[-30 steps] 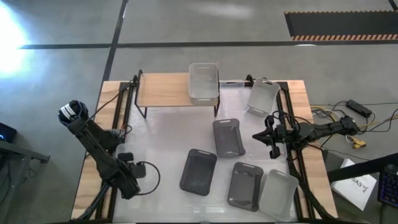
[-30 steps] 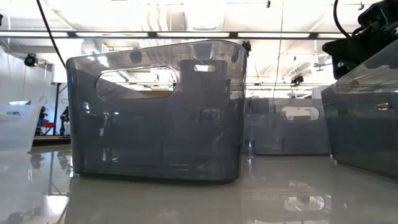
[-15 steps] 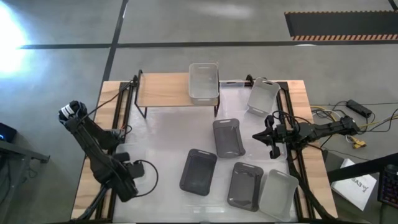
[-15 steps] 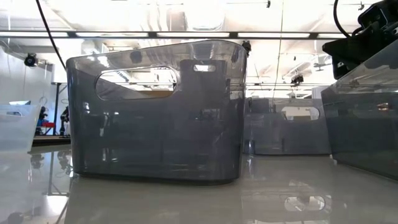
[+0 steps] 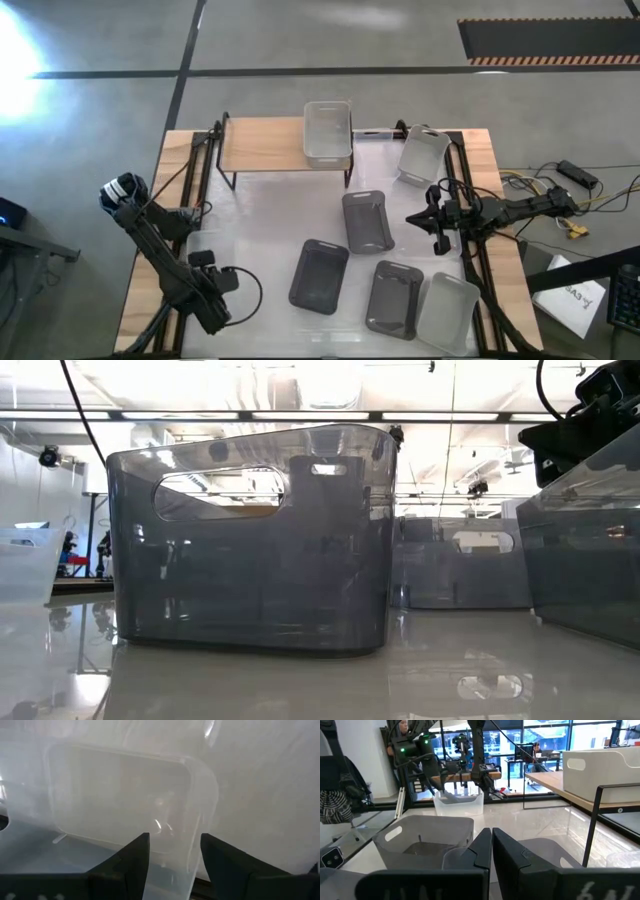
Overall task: Stack baskets on shelf by color
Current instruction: Put the left transparent bin on the shelf
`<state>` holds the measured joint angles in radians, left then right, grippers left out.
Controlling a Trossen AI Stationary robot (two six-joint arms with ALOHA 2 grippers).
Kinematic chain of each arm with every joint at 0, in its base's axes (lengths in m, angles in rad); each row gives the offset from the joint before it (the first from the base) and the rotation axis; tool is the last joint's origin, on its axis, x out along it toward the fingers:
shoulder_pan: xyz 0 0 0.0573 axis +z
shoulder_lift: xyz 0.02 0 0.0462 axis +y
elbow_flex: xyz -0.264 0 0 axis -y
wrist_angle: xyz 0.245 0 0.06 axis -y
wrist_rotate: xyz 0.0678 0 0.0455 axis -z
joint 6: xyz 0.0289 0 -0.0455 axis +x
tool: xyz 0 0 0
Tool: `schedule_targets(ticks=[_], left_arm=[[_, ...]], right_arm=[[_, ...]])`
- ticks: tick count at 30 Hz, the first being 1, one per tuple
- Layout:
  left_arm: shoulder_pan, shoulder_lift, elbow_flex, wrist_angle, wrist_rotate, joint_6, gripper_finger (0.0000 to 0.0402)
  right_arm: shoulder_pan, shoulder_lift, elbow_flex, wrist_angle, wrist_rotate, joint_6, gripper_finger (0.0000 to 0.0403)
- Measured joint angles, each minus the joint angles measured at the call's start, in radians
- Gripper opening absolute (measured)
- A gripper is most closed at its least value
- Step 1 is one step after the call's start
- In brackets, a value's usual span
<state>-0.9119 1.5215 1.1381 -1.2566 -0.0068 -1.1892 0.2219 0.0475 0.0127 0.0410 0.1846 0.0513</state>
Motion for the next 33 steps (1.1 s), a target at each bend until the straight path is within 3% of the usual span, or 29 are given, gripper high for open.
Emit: schedule_targets(ticks=[20,33], left_arm=[[-0.005,-0.028,0.05,0.014,0.051,-0.009,0.0164],[-0.021,0.063,0.013,0.098,0.031,-0.004,0.0164]], right_arm=[[0.0,0.0,0.0,0.0,0.0,0.0,0.0009],[0.0,0.0,0.0,0.0,0.0,0.0,0.0009]])
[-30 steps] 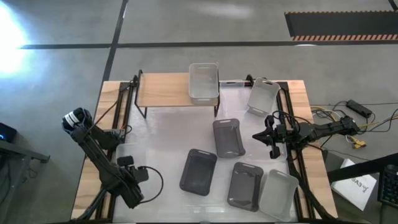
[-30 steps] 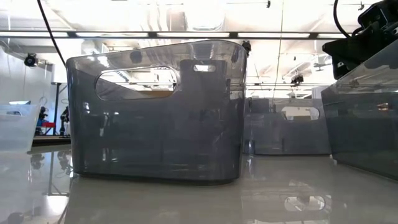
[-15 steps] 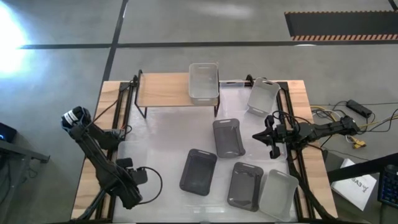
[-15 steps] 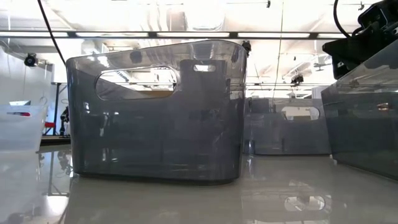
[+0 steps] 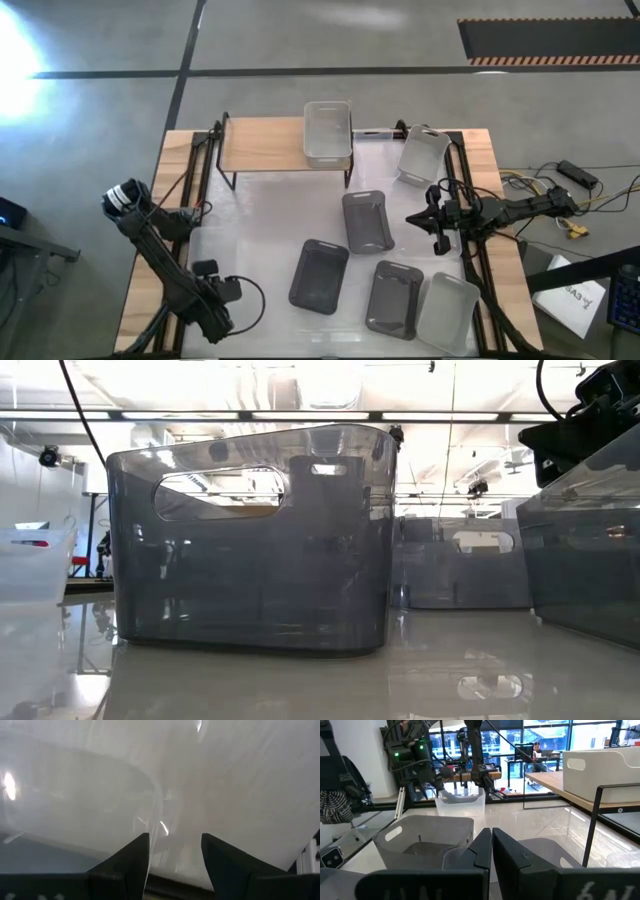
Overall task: Stack baskets on shelf by color
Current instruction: Put the left transparent bin on the shelf
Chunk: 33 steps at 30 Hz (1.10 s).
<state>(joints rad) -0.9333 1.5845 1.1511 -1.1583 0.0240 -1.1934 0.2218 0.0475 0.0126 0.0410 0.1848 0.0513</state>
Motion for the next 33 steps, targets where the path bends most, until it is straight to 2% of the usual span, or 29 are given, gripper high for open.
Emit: schedule_targets(ticks=[16,24,28,30,33], left_arm=[[-0.003,0.047,-0.005,0.01,-0.081,0.008,0.0164],[-0.005,0.047,-0.077,0.008,0.069,0.03,0.0164],[-0.005,0.047,-0.097,0.014,0.096,0.031,0.0162],[-0.005,0.047,-0.107,0.019,0.096,0.044,0.0151],[-0.005,0.047,-0.12,0.03,0.101,0.07,0.0111]], right_arm=[[0.0,0.0,0.0,0.0,0.0,0.0,0.0009],[0.0,0.0,0.0,0.0,0.0,0.0,0.0009],[0.0,0.0,0.0,0.0,0.0,0.0,0.0009],[0.0,0.0,0.0,0.0,0.0,0.0,0.0009],[0.0,0.0,0.0,0.0,0.0,0.0,0.0009]])
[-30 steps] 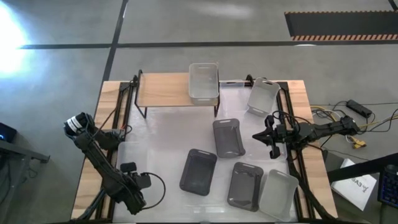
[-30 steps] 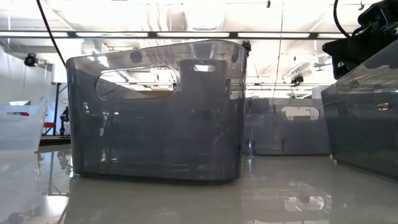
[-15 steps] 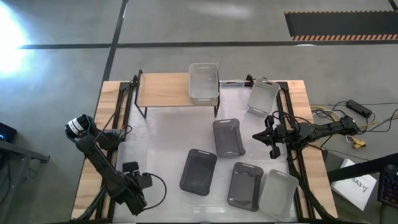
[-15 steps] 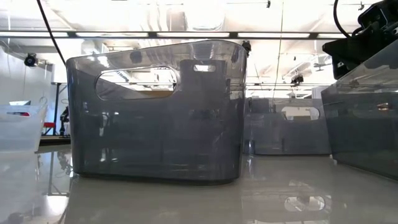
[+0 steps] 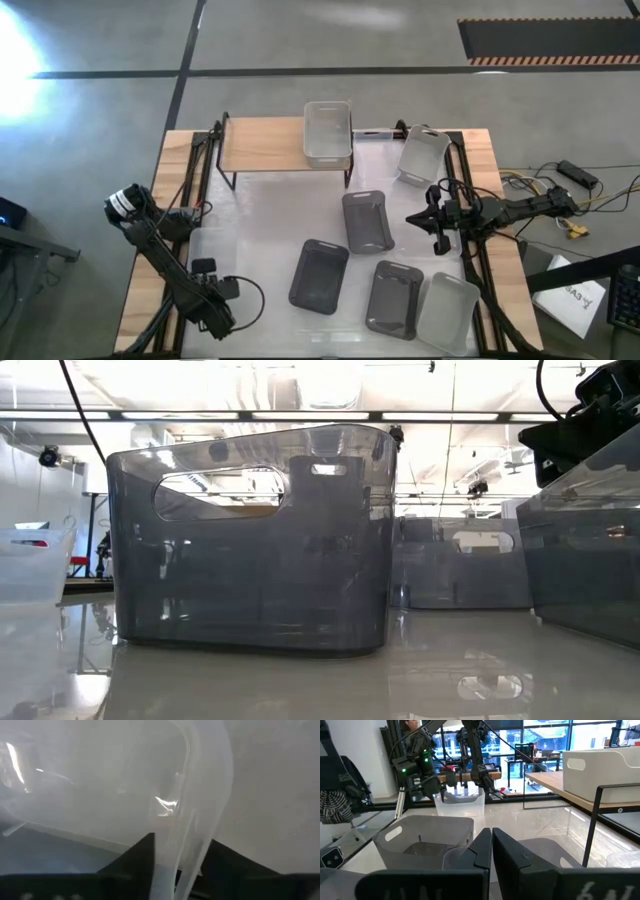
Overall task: Stack baskets on shelf by color
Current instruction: Put the left transparent bin on the shelf
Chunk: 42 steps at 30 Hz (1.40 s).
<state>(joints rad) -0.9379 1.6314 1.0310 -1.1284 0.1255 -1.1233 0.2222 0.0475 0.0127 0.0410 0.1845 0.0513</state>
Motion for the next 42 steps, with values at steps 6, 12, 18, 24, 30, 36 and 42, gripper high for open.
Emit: schedule_targets(ticks=[6,12,18,24,30,36,42], left_arm=[[0.002,0.0,0.009,0.03,0.007,0.005,0.0009],[0.002,0.0,0.086,0.075,-0.039,0.004,0.0001],[0.007,0.0,0.21,0.052,-0.175,0.032,0.0001],[0.038,-0.001,0.364,-0.003,-0.352,0.166,0.0],[0.133,-0.001,0.514,-0.113,-0.43,0.315,0.0],[0.294,-0.001,0.649,-0.341,-0.492,0.525,0.0],[0.543,-0.023,0.704,-0.432,-0.52,0.731,0.0]], right_arm=[[0.0,0.0,0.0,0.0,0.0,0.0,0.0009],[0.0,0.0,0.0,0.0,0.0,0.0,0.0009],[0.0,0.0,0.0,0.0,0.0,0.0,0.0009],[0.0,0.0,0.0,0.0,0.0,0.0,0.0009],[0.0,0.0,0.0,0.0,0.0,0.0,0.0009],[0.0,0.0,0.0,0.0,0.0,0.0,0.0009],[0.0,0.0,0.0,0.0,0.0,0.0,0.0009]])
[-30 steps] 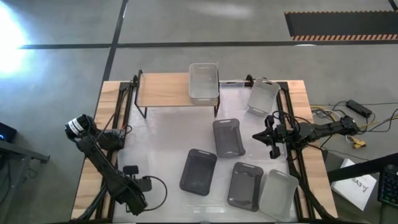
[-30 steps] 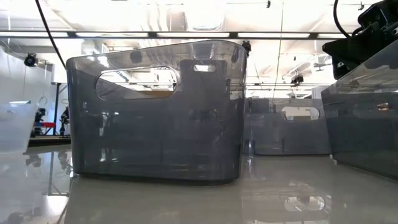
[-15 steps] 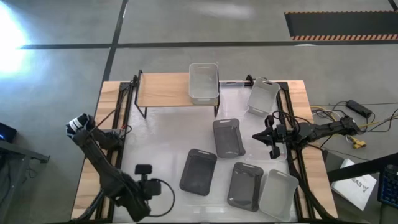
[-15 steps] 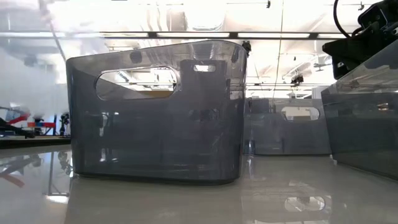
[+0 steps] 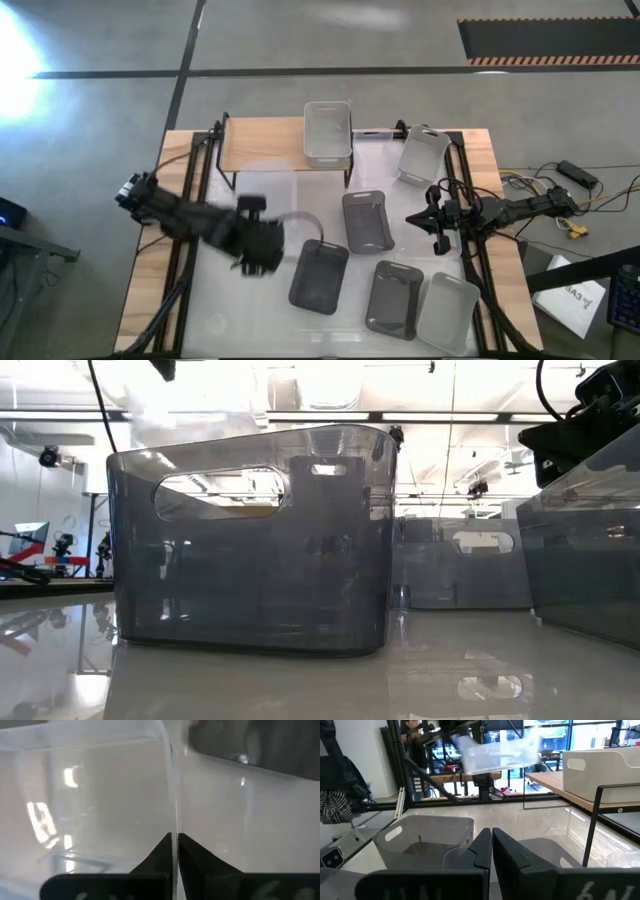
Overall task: Stack baskets on shelf by color
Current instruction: Put the left transparent bin on the shelf
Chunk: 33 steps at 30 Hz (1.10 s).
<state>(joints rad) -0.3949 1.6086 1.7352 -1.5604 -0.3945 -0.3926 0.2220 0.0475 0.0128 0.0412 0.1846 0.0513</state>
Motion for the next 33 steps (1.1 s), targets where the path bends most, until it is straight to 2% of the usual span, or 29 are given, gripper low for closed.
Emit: schedule_targets(ticks=[10,16,22,33], left_arm=[[0.439,-0.043,-0.048,-0.01,-0.016,0.312,0.0],[0.629,-0.042,-0.078,-0.011,0.077,0.521,0.0],[0.72,-0.075,-0.127,-0.012,0.083,0.635,0.0],[0.752,-0.141,-0.234,-0.011,0.078,0.696,0.0]], right_arm=[[0.0,0.0,0.0,0.0,0.0,0.0,0.0009],[0.0,0.0,0.0,0.0,0.0,0.0,0.0009],[0.0,0.0,0.0,0.0,0.0,0.0,0.0009],[0.0,0.0,0.0,0.0,0.0,0.0,0.0009]])
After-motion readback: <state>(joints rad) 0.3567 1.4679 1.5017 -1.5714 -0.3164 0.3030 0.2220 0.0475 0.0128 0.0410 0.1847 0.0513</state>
